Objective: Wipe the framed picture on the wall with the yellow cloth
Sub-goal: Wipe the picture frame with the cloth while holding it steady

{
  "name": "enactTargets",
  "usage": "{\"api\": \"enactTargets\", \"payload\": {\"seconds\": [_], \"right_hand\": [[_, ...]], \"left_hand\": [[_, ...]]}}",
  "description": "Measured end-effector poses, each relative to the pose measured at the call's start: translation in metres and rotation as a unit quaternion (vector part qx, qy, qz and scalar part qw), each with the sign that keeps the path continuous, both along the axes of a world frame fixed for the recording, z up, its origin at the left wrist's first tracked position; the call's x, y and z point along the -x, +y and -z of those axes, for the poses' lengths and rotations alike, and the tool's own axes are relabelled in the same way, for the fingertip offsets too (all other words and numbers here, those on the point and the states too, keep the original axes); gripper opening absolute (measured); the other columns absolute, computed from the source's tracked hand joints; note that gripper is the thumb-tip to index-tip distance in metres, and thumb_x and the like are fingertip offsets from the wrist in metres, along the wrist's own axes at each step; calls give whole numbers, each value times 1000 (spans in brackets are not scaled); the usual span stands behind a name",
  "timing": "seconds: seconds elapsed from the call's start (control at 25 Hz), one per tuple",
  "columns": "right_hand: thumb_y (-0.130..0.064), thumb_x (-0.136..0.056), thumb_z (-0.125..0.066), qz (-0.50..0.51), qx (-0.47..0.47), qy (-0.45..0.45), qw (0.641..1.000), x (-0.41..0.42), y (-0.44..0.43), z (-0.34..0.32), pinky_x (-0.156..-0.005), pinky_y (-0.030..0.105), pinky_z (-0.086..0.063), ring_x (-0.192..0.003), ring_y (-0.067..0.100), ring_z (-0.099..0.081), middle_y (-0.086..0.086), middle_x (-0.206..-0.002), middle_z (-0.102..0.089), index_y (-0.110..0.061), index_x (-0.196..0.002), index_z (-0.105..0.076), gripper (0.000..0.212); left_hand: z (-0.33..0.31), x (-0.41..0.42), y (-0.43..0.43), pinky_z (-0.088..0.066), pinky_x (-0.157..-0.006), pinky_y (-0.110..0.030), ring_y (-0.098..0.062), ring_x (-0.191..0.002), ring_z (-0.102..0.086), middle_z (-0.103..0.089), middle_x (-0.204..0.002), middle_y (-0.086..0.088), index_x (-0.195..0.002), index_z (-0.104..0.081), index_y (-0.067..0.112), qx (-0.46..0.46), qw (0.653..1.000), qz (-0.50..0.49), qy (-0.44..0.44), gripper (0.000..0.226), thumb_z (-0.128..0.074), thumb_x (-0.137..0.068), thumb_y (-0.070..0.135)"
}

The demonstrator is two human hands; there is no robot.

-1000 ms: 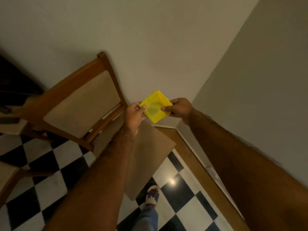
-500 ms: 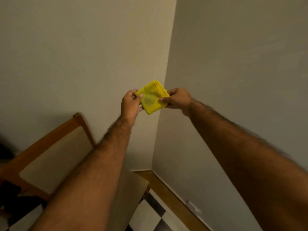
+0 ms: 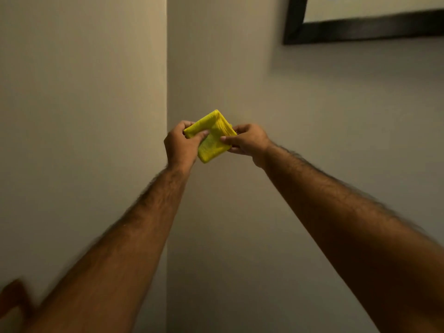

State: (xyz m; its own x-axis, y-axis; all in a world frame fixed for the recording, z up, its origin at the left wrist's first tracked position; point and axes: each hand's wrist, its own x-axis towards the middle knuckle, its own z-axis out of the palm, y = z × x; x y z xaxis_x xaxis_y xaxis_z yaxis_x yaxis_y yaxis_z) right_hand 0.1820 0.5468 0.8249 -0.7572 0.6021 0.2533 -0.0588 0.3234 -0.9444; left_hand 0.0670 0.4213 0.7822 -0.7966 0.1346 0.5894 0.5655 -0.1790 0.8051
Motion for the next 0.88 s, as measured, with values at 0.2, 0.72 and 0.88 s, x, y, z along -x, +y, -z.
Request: {"api": "enactTargets", "payload": {"seconds": [0.2, 0.72, 0.88], "right_hand": [[-11, -82, -81, 42, -61, 68, 995, -50, 20, -97, -75, 28, -64, -101, 25, -74, 21, -119, -72, 2, -122, -67, 44], [-41, -90, -62, 506, -575, 148, 626, -289, 114, -310, -109, 39, -40, -134, 35, -51, 19, -139, -60, -4, -134, -59, 57], [-54, -96, -48, 568, -591, 42, 571, -328, 158, -331, -125, 44, -21, -158, 30, -16, 14, -169, -23, -6, -159, -26, 82]], "left_hand": [[-109, -26, 38, -56, -72, -31, -13, -76, -63, -70, -87, 3, -97, -71, 21, -42, 995, 33, 86, 31, -84, -74, 37], [-355, -63, 104, -53, -78, -31, -19, -97, -62, -69, -112, -4, -116, -66, 15, -107, 966, 55, 229, 48, -81, -80, 40], [-399, -73, 133, -50, -78, -30, -22, -101, -62, -68, -117, -8, -116, -64, 13, -104, 962, 33, 250, 43, -79, -83, 37]]}}
